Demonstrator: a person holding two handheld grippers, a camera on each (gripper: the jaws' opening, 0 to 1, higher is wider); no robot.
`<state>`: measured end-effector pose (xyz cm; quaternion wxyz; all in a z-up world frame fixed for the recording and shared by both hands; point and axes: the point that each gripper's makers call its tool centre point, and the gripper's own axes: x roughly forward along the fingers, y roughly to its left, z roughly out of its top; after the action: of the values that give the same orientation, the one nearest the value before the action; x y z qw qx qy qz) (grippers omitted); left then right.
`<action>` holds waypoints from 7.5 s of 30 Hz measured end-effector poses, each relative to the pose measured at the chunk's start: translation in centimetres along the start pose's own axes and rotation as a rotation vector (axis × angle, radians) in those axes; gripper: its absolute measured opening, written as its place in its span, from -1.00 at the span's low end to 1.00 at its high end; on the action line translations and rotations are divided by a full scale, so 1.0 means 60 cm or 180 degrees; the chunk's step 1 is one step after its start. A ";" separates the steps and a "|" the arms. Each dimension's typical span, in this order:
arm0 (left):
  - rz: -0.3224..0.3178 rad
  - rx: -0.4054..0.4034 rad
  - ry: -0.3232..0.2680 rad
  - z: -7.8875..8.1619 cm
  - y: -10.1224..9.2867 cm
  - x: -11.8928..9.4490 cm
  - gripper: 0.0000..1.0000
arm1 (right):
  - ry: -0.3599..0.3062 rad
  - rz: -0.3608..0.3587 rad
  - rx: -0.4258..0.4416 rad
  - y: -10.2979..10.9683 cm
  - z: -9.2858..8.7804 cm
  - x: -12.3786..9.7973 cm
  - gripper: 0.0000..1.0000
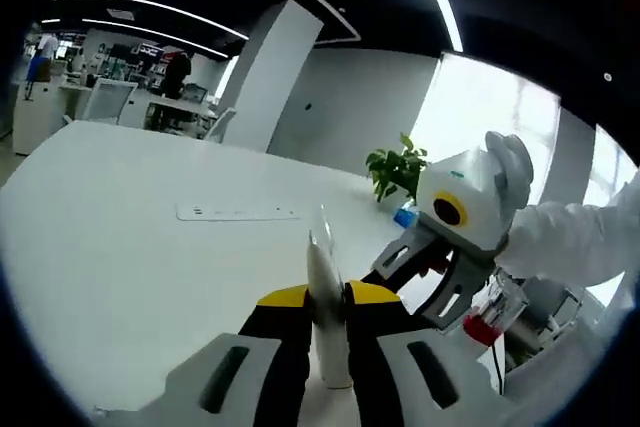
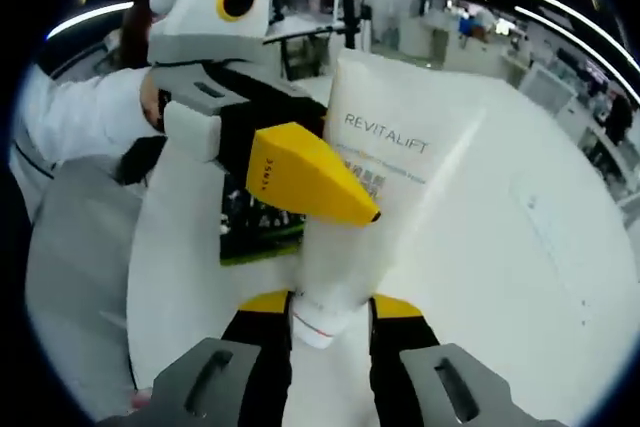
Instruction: Arrange the skincare products in the storage area until every visible bottle or jar stands upright without overlapping.
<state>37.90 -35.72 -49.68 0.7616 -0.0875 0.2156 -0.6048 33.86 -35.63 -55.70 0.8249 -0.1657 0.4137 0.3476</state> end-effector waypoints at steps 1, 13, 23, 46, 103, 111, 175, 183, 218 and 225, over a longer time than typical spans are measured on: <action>0.0004 0.0006 0.0010 0.000 0.001 -0.001 -0.77 | 0.0006 -0.0007 -0.0035 0.000 0.003 -0.006 -0.61; -0.0112 0.0164 0.0090 -0.006 -0.020 -0.010 -0.77 | -0.0092 -0.0167 -0.0265 -0.018 0.020 -0.043 -1.00; -0.0284 0.0433 0.0159 -0.011 -0.045 -0.019 -0.77 | -0.0298 -0.0308 -0.0314 -0.026 0.056 -0.082 -1.00; -0.0574 0.0957 0.0262 -0.020 -0.106 -0.040 -0.77 | -0.0343 -0.0117 -0.0891 0.028 0.122 -0.137 -0.85; -0.1178 0.1363 0.0711 -0.091 -0.148 -0.074 -0.58 | 0.0215 0.0453 -0.1012 0.132 0.075 -0.172 -1.00; -0.1157 0.1455 0.0877 -0.113 -0.142 -0.078 -0.61 | 0.0249 0.0452 -0.1011 0.135 0.071 -0.178 -1.00; -0.1370 0.1532 0.0891 -0.124 -0.178 -0.069 -0.60 | 0.0279 0.0423 -0.0777 0.146 0.072 -0.198 -1.00; -0.1398 0.1633 0.0882 -0.123 -0.179 -0.071 -0.62 | 0.0310 0.0419 -0.0754 0.144 0.068 -0.197 -1.00; -0.1646 0.1759 0.1024 -0.119 -0.179 -0.074 -0.57 | 0.0340 0.0412 -0.0593 0.150 0.069 -0.198 -0.95; -0.1584 0.1771 0.1042 -0.116 -0.179 -0.079 -0.57 | 0.0318 0.0361 -0.0675 0.146 0.066 -0.200 -0.83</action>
<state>24.58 -33.00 -50.61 0.5422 0.1698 0.1345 -0.8119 24.88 -32.51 -43.60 0.7602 -0.2454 0.4240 0.4268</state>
